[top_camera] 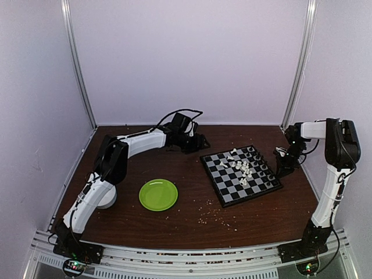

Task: Set up the chess pieces on the board
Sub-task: Adjust the chessboard at the center of the board, then move the chessboard to the center of the board.

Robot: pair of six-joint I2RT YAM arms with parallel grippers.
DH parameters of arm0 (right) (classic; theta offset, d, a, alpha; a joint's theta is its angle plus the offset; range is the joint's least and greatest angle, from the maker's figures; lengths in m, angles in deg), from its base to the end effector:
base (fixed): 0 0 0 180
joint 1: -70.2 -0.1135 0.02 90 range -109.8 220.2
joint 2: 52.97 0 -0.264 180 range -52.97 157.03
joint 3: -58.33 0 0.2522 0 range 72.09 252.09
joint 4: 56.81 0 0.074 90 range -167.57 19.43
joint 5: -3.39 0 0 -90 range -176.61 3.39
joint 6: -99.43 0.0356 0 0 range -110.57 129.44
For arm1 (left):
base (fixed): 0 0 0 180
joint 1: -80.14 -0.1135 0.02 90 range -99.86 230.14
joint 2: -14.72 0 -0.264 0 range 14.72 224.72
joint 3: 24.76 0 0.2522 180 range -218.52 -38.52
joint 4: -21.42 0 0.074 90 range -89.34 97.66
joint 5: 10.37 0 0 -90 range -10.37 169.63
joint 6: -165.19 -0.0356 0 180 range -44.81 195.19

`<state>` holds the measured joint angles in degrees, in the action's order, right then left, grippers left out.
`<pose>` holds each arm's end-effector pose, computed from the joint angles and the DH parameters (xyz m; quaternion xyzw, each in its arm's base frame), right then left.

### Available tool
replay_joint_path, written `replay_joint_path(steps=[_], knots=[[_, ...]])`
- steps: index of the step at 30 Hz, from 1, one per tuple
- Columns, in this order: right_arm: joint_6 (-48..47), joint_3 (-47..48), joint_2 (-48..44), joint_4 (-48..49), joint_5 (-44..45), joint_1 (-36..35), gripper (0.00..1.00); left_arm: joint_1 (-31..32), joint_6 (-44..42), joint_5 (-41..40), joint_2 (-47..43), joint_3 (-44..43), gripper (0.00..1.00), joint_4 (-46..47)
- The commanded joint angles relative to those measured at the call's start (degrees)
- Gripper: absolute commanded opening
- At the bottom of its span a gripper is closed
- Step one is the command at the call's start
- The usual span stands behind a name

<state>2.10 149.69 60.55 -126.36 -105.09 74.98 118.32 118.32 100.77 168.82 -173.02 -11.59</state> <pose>0.3554 -0.0184 0.1527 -0.0196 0.9867 0.1612 0.0023 0.4573 -0.3759 0.1359 0.0408 0.8893 -0.4020 0.2141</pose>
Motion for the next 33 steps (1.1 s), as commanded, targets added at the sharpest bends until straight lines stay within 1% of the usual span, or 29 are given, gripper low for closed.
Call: replay_joint_path(steps=[1,5,12,17,22,26,33], knots=[[-0.3,-2.4,1.5,-0.2,-4.0,-1.2,0.16,-0.2,1.2,4.5,1.9,-1.5,0.7,3.0],[-0.5,-2.4,1.7,0.0,-5.4,-1.6,0.16,0.3,-0.5,6.6,0.8,0.3,0.69,3.3],[-1.6,-3.2,2.0,0.0,-7.4,-3.6,0.16,0.4,-3.6,11.6,-3.7,8.4,0.66,5.2],[-2.0,-4.1,1.5,0.2,-8.0,-5.2,0.16,0.5,-6.0,12.0,-6.6,12.8,0.64,4.0],[-2.5,-5.0,0.5,-0.5,-9.7,-5.9,0.16,0.7,-7.0,10.2,-11.5,21.1,0.64,5.4],[-3.1,-5.7,0.2,-1.0,-10.6,-6.2,0.16,0.8,-7.6,9.3,-14.8,25.9,0.64,6.5],[-5.2,-7.7,-0.8,-2.7,-11.4,-7.1,0.15,0.8,-8.4,8.3,-17.1,29.3,0.64,6.5]])
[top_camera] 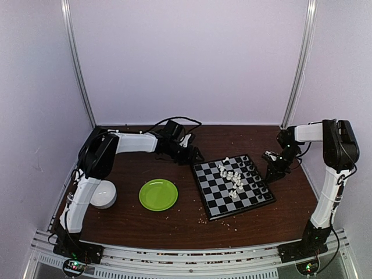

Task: Set up the chess pieces on the board
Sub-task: Move the chessboard to the center of the board.

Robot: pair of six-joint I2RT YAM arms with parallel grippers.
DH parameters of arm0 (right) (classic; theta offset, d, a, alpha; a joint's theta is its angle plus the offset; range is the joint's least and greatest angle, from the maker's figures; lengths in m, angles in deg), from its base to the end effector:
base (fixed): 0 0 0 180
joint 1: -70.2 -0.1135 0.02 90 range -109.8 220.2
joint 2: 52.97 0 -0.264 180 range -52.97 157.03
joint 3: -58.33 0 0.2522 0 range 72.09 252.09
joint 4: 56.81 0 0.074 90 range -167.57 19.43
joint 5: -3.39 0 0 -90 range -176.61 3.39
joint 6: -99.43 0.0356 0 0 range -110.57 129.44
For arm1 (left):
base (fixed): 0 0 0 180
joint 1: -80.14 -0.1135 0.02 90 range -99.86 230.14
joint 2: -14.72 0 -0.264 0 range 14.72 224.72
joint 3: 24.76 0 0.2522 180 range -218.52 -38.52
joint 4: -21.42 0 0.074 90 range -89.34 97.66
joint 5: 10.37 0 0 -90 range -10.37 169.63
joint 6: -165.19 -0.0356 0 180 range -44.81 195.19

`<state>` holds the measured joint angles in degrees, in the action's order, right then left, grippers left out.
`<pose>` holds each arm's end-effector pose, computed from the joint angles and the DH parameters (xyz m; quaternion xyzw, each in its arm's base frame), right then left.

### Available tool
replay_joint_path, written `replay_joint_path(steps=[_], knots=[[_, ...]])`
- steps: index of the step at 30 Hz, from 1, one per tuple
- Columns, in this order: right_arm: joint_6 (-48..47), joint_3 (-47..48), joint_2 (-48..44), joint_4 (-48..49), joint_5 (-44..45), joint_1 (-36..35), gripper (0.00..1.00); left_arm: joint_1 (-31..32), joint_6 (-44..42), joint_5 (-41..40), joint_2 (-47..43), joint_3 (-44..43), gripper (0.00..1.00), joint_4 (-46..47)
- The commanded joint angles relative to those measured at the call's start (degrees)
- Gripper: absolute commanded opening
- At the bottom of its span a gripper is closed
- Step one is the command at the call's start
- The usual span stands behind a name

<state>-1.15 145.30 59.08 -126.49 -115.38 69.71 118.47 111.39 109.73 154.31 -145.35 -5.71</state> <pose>0.3386 0.0200 0.1464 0.0831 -0.9643 -0.2508 0.0182 0.4063 -0.3440 0.1270 0.1136 0.8938 -0.4101 0.1412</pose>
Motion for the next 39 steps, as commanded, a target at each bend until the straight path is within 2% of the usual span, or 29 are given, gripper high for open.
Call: replay_joint_path(steps=[1,11,22,39], knots=[[-2.2,-3.7,0.3,-2.7,-1.2,-2.1,0.15,0.6,-1.6,-0.9,-2.8,2.0,0.64,0.5],[-4.3,-9.0,-2.9,-2.9,-0.7,-4.0,0.15,0.6,-1.8,-2.3,-6.1,6.1,0.64,0.6],[-6.2,-9.1,-3.8,-3.1,2.7,-6.9,0.14,0.6,-3.1,-4.0,-8.4,9.2,0.64,0.2],[-10.8,-10.6,-5.6,-3.1,5.5,-10.0,0.17,0.6,-4.1,-5.4,-8.2,6.3,0.65,-1.9]])
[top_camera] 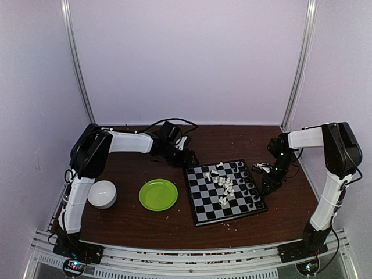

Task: Set up the chess pieces on the board
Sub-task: Move the chessboard to the center of the board, then pick up the queen from the chessboard.

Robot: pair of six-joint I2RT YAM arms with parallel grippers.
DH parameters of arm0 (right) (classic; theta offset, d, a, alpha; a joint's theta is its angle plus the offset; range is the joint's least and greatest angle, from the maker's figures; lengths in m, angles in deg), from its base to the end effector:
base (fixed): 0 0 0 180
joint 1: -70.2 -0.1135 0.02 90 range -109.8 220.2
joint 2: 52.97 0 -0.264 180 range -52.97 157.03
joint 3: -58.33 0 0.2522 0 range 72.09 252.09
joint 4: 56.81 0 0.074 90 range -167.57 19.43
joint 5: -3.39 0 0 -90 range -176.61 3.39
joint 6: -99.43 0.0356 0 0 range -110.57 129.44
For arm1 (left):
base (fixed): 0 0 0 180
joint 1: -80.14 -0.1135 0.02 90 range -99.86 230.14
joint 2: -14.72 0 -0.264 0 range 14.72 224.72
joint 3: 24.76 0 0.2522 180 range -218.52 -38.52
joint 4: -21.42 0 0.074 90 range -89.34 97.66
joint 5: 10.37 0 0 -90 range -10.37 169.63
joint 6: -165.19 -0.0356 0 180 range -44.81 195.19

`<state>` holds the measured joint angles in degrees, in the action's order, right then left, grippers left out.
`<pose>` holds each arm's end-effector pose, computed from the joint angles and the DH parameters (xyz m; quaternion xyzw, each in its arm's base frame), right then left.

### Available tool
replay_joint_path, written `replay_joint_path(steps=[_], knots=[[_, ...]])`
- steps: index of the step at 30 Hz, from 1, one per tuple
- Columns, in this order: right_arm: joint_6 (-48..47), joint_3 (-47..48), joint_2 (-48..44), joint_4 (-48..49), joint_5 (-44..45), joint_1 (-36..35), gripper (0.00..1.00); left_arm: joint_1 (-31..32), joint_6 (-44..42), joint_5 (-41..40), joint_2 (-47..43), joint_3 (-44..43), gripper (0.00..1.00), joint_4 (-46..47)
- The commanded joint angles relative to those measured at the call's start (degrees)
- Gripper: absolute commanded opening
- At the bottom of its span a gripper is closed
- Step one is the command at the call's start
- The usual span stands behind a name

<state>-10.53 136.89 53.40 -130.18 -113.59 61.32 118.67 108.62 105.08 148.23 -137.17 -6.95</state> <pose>0.2909 0.0618 0.1454 0.2190 -0.9430 -0.2402 0.0719 0.3863 -0.3272 0.1335 0.1169 0.9108 -0.3657 0.1520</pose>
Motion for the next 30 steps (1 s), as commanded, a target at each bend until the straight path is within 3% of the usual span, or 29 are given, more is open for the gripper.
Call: replay_joint_path(steps=[1,6,11,20,27,30], knots=[[-1.6,-2.2,0.1,0.5,3.7,-1.7,0.17,0.4,-1.4,-0.8,-2.1,-1.9,0.65,-0.7],[-2.9,-2.2,0.0,0.3,2.5,-1.2,0.18,0.4,-2.3,-1.5,-2.9,-2.2,0.66,-1.8],[-3.0,-1.7,-1.1,-0.6,-0.9,3.6,0.18,0.4,-3.5,-3.2,-5.8,-2.3,0.67,-2.4],[-3.9,0.4,-13.0,-2.6,4.3,10.2,0.26,1.2,-6.5,-8.0,-15.1,-3.0,0.67,-8.9],[-9.6,6.8,-24.8,-2.1,-3.1,10.0,0.28,6.4,-17.5,-19.5,-21.5,-1.3,0.67,-13.2],[-12.0,6.9,-27.3,2.1,-5.0,8.9,0.28,8.1,-21.6,-20.0,-21.0,-1.5,0.65,-12.2]])
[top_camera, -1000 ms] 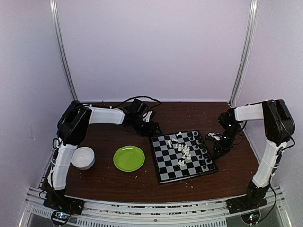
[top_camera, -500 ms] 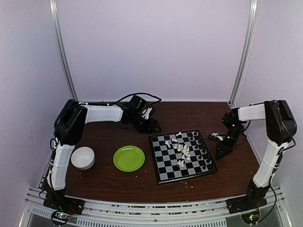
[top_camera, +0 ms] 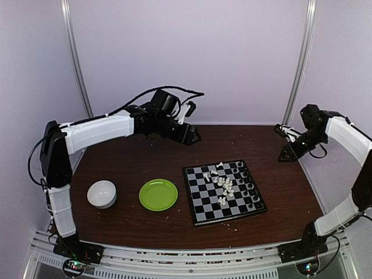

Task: Set up the chess pieces on the board
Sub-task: Pick up the queen from the chessboard.

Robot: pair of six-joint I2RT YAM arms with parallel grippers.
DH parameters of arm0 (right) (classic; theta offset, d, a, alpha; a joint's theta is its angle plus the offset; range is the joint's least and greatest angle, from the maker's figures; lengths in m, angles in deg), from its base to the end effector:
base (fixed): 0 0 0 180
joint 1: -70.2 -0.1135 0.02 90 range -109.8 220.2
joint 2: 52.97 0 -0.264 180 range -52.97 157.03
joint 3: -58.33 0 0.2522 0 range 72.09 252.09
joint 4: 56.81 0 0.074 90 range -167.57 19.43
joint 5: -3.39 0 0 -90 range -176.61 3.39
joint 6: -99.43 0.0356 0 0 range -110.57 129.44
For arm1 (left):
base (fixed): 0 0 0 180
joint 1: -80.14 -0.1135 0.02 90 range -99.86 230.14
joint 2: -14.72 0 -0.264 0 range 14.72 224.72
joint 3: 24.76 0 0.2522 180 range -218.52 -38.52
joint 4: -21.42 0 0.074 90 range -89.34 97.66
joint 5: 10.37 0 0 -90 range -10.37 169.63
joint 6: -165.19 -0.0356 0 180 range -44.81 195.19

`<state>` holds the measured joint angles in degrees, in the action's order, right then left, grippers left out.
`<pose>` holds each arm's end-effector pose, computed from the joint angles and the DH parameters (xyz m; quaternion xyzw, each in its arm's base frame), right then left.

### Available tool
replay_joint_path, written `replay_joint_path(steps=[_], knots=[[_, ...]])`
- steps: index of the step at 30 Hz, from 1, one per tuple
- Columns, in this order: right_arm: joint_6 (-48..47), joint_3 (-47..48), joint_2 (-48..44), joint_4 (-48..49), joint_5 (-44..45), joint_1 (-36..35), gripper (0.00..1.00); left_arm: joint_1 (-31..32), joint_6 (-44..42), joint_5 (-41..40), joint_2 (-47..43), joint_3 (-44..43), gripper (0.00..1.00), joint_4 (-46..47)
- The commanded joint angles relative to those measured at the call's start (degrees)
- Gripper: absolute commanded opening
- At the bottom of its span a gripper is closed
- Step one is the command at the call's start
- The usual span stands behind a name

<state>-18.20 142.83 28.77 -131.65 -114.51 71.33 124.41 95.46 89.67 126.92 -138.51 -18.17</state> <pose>0.2667 0.0114 0.2866 -0.2563 0.9245 0.1931 0.2056 0.3234 -0.3240 0.2976 0.2237 0.8680 -0.2995 0.3270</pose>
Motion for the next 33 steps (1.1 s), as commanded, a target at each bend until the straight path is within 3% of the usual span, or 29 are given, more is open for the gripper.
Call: replay_joint_path(steps=[1,5,11,20,29,33], knots=[[-4.3,1.2,-2.7,4.2,-4.6,-1.6,0.27,2.7,-9.3,-4.5,0.7,-0.4,0.64,-0.8],[-3.0,1.5,-2.6,6.1,-9.6,-5.0,0.26,4.8,-11.4,-7.0,3.7,-2.2,0.6,-0.2],[-0.2,-2.3,-3.1,14.0,-8.2,-14.0,0.22,7.6,-7.4,-8.0,4.2,0.4,0.58,2.3],[-1.3,-0.5,4.1,14.8,5.4,-29.4,0.2,8.0,2.1,-10.4,-12.4,22.6,0.63,10.2],[-0.2,7.5,16.5,9.3,12.2,-36.9,0.25,8.0,16.5,-18.5,-24.9,41.2,0.66,21.2],[0.5,10.8,20.5,7.1,13.2,-38.0,0.25,8.0,17.8,-21.2,-28.1,45.0,0.67,24.7]])
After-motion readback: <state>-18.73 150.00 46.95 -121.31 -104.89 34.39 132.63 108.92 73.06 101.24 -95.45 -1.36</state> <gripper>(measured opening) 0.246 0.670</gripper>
